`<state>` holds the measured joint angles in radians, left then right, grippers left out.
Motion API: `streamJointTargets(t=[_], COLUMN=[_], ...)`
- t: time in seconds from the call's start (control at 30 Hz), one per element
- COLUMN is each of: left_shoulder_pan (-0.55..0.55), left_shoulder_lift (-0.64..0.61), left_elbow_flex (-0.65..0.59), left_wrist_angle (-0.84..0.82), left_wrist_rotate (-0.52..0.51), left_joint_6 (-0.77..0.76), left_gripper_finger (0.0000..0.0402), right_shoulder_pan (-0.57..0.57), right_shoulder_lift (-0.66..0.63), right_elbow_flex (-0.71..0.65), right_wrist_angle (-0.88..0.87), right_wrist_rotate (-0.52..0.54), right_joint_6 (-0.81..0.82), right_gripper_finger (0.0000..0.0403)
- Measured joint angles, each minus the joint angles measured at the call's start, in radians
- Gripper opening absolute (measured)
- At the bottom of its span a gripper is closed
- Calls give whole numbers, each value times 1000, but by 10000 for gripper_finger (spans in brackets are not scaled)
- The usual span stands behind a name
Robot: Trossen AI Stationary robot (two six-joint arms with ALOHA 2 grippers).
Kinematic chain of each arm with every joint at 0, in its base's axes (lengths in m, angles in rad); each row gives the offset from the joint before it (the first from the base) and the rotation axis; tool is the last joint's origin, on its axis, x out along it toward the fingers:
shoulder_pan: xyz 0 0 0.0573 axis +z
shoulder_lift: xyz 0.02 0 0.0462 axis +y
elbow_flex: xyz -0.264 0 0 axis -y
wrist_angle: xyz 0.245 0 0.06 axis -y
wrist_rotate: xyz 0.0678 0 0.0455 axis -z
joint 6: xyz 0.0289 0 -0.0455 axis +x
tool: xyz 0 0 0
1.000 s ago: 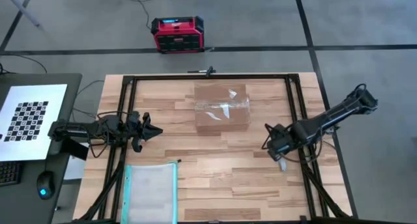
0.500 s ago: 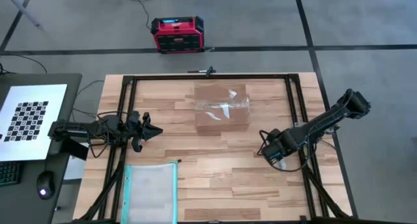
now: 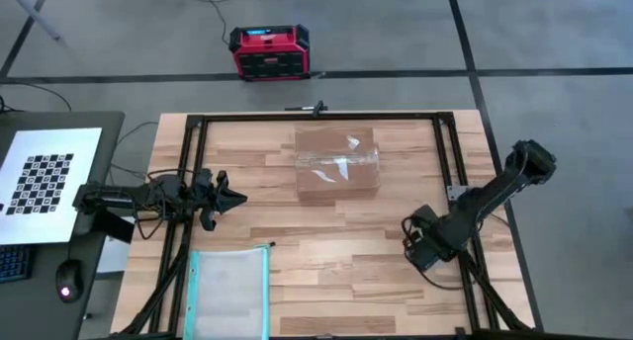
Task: Unpack boxes
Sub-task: Open the cardboard box using the gray cutter
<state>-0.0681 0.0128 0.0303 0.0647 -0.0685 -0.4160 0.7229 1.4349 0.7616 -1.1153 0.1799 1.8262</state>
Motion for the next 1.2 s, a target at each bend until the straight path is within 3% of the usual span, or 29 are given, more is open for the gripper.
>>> streamJointTargets(t=[0.37, 0.57, 0.9, 1.2], left_shoulder_pan=[0, 0, 0, 0], left_shoulder_lift=[0, 0, 0, 0], left_elbow_flex=[0, 0, 0, 0], left_wrist_angle=[1, 0, 1, 1], left_wrist_rotate=[0, 0, -4, -8], left_joint_6=[0, 0, 0, 0], left_gripper_finger=[13, 13, 13, 13], right_shoulder_pan=[160, 235, 237, 233], right_shoulder_lift=[243, 327, 399, 442], right_elbow_flex=[4, 3, 4, 1], right_wrist_angle=[104, 143, 194, 215], right_wrist_rotate=[124, 275, 401, 495], right_joint_6=[182, 278, 279, 274], right_gripper_finger=[247, 239, 185, 169])
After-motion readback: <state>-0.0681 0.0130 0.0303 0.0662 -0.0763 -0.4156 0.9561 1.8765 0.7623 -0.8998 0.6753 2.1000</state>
